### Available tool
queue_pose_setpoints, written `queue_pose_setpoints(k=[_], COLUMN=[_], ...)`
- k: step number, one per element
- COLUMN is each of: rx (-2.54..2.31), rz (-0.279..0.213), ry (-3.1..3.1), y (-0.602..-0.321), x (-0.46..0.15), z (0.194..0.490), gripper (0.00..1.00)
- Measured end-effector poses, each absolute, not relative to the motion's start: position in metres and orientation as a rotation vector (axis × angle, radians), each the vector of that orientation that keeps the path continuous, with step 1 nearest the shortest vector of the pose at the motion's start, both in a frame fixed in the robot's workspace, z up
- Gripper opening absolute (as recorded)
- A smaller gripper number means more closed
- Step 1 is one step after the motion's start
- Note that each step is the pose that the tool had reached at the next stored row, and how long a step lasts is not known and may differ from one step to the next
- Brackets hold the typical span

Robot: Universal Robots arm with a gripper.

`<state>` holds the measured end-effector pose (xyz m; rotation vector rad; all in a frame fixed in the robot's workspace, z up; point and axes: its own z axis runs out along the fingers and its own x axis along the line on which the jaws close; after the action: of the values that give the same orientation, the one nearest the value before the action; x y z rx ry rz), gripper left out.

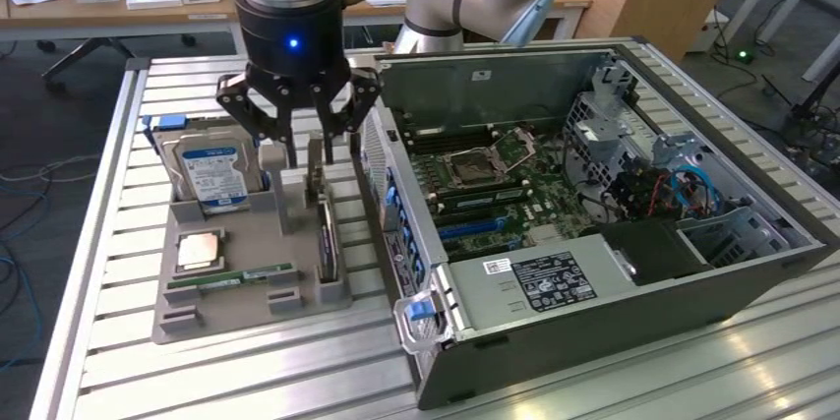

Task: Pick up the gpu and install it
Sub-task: 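Pick up the gpu and move the gpu toward the slot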

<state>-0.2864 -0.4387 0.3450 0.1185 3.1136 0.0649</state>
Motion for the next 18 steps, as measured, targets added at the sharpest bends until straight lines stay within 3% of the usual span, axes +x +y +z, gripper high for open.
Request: queue_pose_setpoints(k=[18], rx=[0.119], rz=[0.065], ry=[3.114], y=[-0.439], x=[-0.286], z=[0.326], gripper=[0.42])
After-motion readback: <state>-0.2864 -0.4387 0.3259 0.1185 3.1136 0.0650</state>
